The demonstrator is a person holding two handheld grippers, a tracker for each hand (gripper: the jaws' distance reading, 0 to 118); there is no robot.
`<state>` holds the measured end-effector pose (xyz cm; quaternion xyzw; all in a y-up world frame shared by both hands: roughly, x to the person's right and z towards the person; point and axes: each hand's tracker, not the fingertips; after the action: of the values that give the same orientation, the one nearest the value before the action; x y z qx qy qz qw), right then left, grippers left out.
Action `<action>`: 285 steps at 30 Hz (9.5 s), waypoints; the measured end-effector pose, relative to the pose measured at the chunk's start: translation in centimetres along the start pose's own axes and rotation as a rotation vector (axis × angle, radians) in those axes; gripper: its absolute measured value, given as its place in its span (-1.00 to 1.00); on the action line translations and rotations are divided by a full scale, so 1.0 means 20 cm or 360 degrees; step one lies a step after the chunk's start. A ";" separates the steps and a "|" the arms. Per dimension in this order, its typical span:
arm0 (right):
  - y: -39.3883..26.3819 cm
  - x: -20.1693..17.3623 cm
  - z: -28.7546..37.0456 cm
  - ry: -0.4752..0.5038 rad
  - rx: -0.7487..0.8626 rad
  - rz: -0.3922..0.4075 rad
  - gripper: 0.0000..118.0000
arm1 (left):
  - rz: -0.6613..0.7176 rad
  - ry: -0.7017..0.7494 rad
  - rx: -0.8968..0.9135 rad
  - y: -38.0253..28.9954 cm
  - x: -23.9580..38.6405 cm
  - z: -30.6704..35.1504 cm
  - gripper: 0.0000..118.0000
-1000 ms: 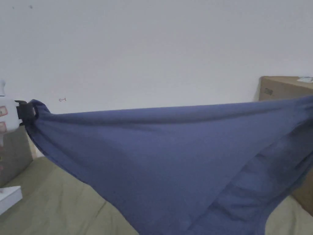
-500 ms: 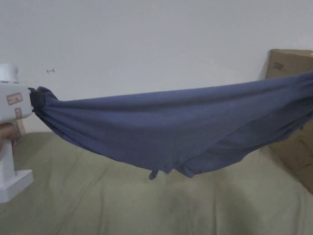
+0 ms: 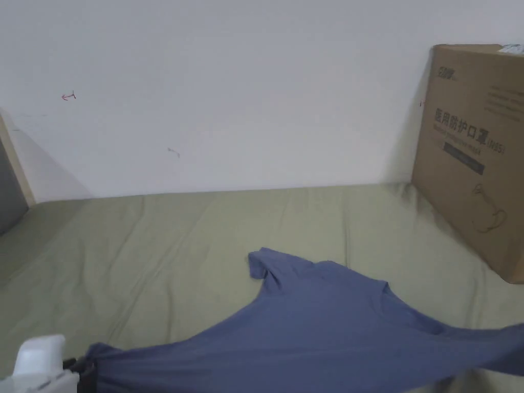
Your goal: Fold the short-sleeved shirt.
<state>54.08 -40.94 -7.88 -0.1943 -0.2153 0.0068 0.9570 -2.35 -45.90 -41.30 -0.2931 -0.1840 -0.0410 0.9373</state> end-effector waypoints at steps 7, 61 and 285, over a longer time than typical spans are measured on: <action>-0.13 -0.06 0.62 0.0049 -0.0036 -0.0056 -0.86 | 0.0071 -0.0086 -0.0056 -0.23 -0.07 0.49 -0.98; 0.13 -0.69 0.14 0.0542 -0.0330 0.0196 -1.00 | 0.0323 -0.0080 -0.0169 -0.64 -0.05 0.57 -0.96; -0.50 -0.39 0.60 0.0134 -0.0514 0.0134 -1.00 | -0.0132 0.0061 -0.0364 -0.62 0.25 0.28 -0.33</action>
<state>41.27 -46.53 2.55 -0.3546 -0.1651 0.0042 0.9203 -1.68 -52.85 -28.63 -0.3893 -0.1721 -0.1059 0.8987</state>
